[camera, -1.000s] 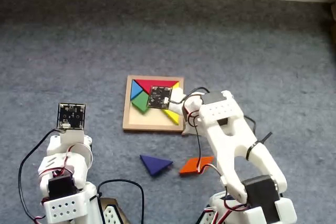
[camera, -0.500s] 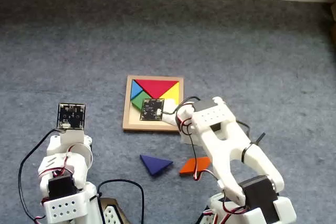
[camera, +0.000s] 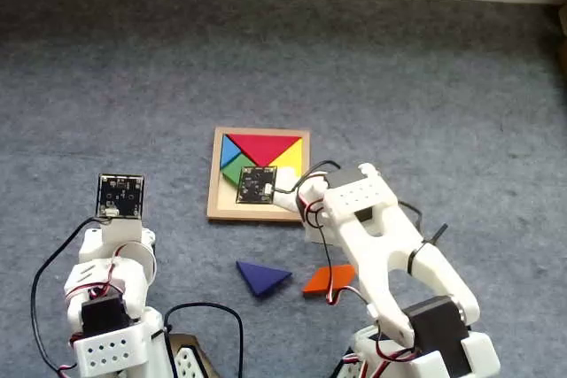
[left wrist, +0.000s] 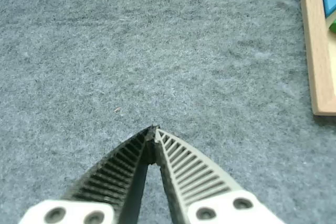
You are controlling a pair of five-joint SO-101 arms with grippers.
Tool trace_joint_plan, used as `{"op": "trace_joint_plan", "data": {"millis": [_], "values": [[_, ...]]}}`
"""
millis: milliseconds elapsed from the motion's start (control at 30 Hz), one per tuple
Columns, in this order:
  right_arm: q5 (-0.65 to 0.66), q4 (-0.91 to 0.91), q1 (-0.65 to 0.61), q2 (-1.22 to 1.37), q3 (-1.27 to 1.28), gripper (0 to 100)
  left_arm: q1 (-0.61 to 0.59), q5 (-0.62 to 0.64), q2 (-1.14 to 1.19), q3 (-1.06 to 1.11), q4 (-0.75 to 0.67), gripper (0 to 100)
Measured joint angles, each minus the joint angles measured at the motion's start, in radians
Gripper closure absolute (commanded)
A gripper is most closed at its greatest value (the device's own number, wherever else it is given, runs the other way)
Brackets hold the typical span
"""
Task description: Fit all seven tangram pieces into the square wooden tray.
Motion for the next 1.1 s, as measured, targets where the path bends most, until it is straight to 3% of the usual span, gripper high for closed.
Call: {"op": "trace_joint_plan", "data": {"millis": [267, 500, 767, 1100], "values": [[0.000, 0.000, 0.000, 0.120, -0.006, 67.7, 0.000, 0.000, 0.000, 0.000, 0.000, 99], [0.000, 0.157, 0.026, 0.333, -0.249, 68.0, 0.000, 0.000, 0.000, 0.000, 0.000, 99], [-0.002, 0.186, 0.055, 0.420, -0.385, 84.8, 0.000, 0.000, 0.000, 0.000, 0.000, 99], [-0.002, 0.181, 0.078, 0.436, -0.413, 85.3, 0.000, 0.000, 0.000, 0.000, 0.000, 99]]}}
